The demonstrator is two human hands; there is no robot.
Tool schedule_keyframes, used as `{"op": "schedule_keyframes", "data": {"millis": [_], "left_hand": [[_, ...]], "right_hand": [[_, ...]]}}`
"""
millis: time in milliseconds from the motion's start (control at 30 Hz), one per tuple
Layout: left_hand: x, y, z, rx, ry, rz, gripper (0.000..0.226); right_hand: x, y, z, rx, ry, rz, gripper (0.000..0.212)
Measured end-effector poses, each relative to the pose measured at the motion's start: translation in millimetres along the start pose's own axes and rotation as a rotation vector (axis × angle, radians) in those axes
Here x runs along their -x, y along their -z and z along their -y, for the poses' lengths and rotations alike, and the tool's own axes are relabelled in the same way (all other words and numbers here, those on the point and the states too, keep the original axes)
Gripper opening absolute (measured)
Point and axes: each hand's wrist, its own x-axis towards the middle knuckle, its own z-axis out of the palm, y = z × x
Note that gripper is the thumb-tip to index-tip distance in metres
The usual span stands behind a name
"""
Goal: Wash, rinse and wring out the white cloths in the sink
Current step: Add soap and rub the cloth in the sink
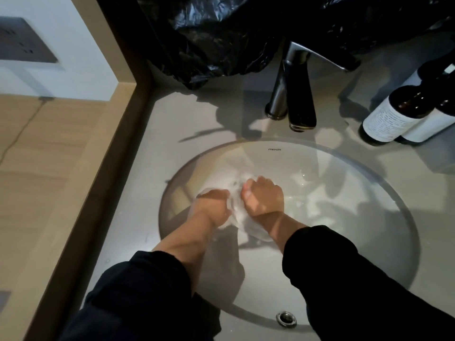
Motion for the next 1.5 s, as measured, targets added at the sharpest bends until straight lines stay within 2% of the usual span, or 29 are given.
{"op": "schedule_keyframes", "data": {"millis": [100, 233, 300, 400, 467, 533, 567, 600, 633, 733, 833, 867, 933, 967, 1000, 1067, 1100, 1167, 1233, 1333, 1400, 1500], "left_hand": [[3, 2, -5, 0.041, 0.113, -0.057, 0.028], [4, 12, -10, -0.088, 0.196, -0.093, 0.03], [9, 13, -10, -0.203, 0.157, -0.079, 0.039], [16, 0, -11, -0.235, -0.001, 0.064, 0.053], [15, -1, -12, -0.079, 0.01, 0.095, 0.058], [11, -4, -12, -0.015, -0.043, 0.047, 0.062], [10, -5, -14, -0.036, -0.093, 0.065, 0.068], [10, -10, -15, -0.113, -0.142, 0.12, 0.075], [10, -15, -14, -0.219, -0.188, 0.157, 0.081], [8, -24, -9, -0.419, -0.2, 0.148, 0.088], [4, -26, -9, -0.305, -0.219, 0.052, 0.081], [3, -26, -10, -0.245, -0.209, 0.023, 0.079], [2, -23, -10, -0.114, -0.142, 0.013, 0.079], [2, -21, -9, -0.071, -0.113, 0.029, 0.079], [3, -18, -7, -0.074, -0.111, 0.038, 0.079], [2, -13, 0, -0.181, -0.154, 0.027, 0.072], [2, -12, 4, -0.218, -0.168, 0.02, 0.069], [2, -13, 6, -0.229, -0.175, 0.012, 0.065], [0, -14, 4, -0.208, -0.184, -0.004, 0.063], [-3, -15, 2, -0.144, -0.186, -0.019, 0.054], [-3, -13, 1, -0.109, -0.177, 0.005, 0.052], [-1, -6, -1, -0.093, -0.145, -0.01, 0.045]], "right_hand": [[0, 7, -7, -0.079, -0.093, 0.009, 0.044], [16, 44, -53, -0.27, -0.283, 0.001, 0.037], [26, 67, -81, -0.364, -0.304, 0.025, 0.03], [36, 81, -114, -0.601, -0.391, 0.252, 0.025], [45, 71, -119, -0.528, -0.43, 0.362, 0.027], [57, 51, -116, -0.153, -0.347, 0.363, 0.048], [64, 42, -108, 0.066, -0.249, 0.364, 0.059], [68, 32, -102, 0.172, -0.16, 0.372, 0.065], [68, 23, -99, 0.168, -0.136, 0.388, 0.067], [51, 21, -112, -0.043, -0.271, 0.372, 0.049], [40, 44, -129, -0.447, -0.496, 0.233, 0.01], [40, 51, -125, -0.536, -0.515, 0.135, 0.011], [43, 55, -97, -0.729, -0.424, -0.112, 0.014], [46, 52, -79, -0.708, -0.286, -0.224, 0.007], [50, 42, -61, -0.566, -0.117, -0.275, 0.01], [59, 17, -38, -0.138, 0.175, -0.254, 0.033], [57, 3, -35, 0.033, 0.259, -0.191, 0.04], [49, -15, -37, 0.232, 0.282, -0.009, 0.045], [36, -17, -39, 0.299, 0.231, 0.15, 0.047], [12, -18, -40, 0.381, 0.256, 0.124, 0.046], [2, -11, -38, 0.32, 0.291, 0.067, 0.042], [-7, -4, -35, 0.223, 0.246, 0.107, 0.039]]}}
